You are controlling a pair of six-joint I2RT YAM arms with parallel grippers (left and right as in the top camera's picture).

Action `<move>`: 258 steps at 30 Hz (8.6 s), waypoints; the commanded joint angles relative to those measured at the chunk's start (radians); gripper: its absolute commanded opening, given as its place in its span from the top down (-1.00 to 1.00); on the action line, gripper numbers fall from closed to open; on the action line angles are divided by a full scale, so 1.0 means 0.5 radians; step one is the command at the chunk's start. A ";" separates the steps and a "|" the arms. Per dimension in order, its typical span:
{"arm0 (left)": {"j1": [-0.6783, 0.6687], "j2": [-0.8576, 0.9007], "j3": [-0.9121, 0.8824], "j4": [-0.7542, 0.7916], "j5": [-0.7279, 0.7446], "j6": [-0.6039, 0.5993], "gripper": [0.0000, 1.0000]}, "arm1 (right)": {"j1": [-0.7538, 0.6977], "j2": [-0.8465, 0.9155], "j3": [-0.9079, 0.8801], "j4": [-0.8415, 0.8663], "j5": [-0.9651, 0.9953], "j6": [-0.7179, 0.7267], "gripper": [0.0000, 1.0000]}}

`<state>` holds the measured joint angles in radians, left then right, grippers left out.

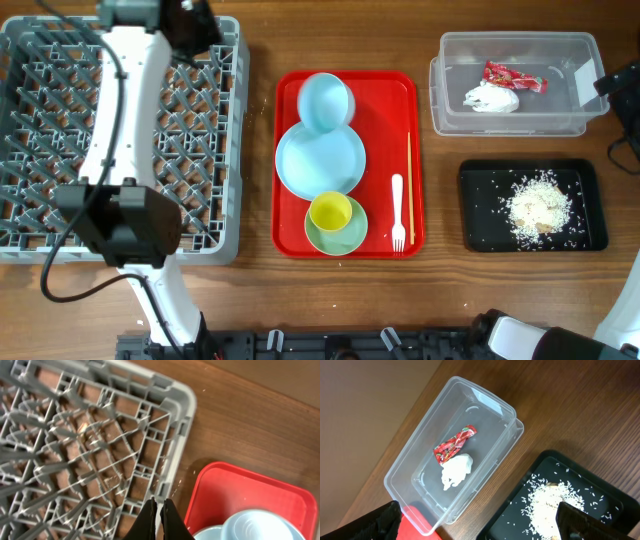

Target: Sort waste into correct bins and load items into the dishwasher rack

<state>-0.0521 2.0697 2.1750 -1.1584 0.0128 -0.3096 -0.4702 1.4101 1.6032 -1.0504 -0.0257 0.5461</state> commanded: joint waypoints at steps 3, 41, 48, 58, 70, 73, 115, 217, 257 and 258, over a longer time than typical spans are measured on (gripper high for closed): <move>-0.101 -0.044 0.008 -0.035 0.515 0.340 0.92 | -0.003 0.013 -0.002 0.003 -0.004 0.012 -0.99; -1.488 0.860 0.007 0.485 -0.343 1.089 -0.22 | -0.003 0.013 -0.002 0.003 -0.004 0.014 -0.99; -1.410 0.871 0.007 0.475 -0.281 1.090 -0.17 | -0.003 0.013 -0.002 0.003 -0.004 0.014 -1.00; -1.405 0.996 0.007 0.562 -0.277 1.081 0.33 | -0.003 0.013 -0.002 0.003 -0.004 0.014 -0.99; -1.434 0.993 0.008 0.620 -0.993 0.947 0.92 | -0.003 0.013 -0.002 0.003 -0.004 0.014 -1.00; -1.453 0.988 0.008 0.658 -1.205 0.901 0.92 | -0.003 0.013 -0.002 0.003 -0.004 0.014 -1.00; 0.548 0.333 0.008 0.180 1.212 -0.072 0.92 | -0.003 0.013 -0.002 0.003 -0.004 0.014 -1.00; -0.458 -0.410 -0.599 -0.141 0.758 0.018 -0.58 | -0.003 0.013 -0.002 0.003 -0.004 0.014 -1.00; -1.588 0.694 -0.599 0.404 -1.176 -0.124 0.92 | -0.003 0.013 -0.002 0.003 -0.004 0.013 -0.99; -1.611 0.694 -0.599 0.405 -1.289 -0.121 0.92 | -0.003 0.013 -0.002 0.003 -0.004 0.014 -1.00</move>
<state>-0.8318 2.3661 1.8801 -0.9558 -0.4191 -0.4259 -0.4702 1.4101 1.6032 -1.0504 -0.0257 0.5461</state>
